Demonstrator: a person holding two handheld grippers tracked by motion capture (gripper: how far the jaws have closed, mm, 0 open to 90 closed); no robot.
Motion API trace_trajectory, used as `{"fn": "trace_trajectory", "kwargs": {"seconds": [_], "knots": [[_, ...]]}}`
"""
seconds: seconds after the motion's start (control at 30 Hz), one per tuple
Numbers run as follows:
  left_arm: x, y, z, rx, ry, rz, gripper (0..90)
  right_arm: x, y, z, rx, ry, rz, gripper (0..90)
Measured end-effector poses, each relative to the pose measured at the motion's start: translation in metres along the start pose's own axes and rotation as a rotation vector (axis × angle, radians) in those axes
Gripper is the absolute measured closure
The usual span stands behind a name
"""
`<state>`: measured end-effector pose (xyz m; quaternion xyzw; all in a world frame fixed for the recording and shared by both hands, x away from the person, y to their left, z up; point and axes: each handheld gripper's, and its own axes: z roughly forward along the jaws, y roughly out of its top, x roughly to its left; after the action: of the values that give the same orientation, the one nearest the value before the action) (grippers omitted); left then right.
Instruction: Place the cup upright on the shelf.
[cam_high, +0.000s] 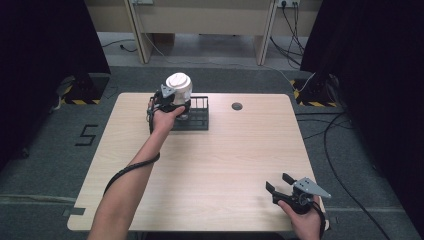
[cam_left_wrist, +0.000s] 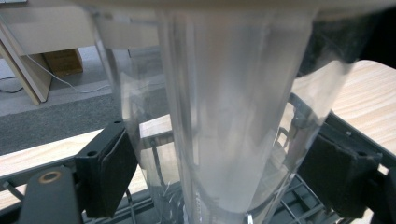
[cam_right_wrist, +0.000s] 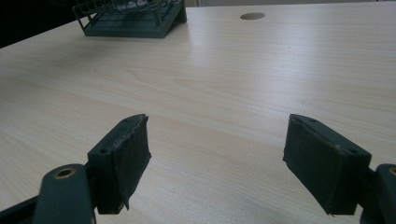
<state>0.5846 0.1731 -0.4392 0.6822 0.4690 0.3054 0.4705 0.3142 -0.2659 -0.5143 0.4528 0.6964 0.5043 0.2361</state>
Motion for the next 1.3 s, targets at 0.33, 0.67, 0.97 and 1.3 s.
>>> {"fn": "trace_trajectory", "kwargs": {"seconds": [0.33,0.67,0.97,1.3], "knots": [[0.000,-0.007,-0.004,-0.019,-0.007,-0.014,14.4,0.000,0.000,0.000,0.001,-0.002,-0.009,22.7],[-0.003,-0.012,-0.021,-0.034,-0.006,-0.015,14.4,0.000,0.000,0.000,0.003,-0.004,-0.006,22.7],[-0.001,-0.024,-0.041,-0.040,-0.012,-0.007,14.5,0.000,0.000,0.000,0.002,-0.005,-0.004,22.7],[0.001,-0.039,-0.067,-0.026,-0.026,0.004,14.7,0.000,0.000,0.000,0.001,-0.009,-0.004,22.7]]}}
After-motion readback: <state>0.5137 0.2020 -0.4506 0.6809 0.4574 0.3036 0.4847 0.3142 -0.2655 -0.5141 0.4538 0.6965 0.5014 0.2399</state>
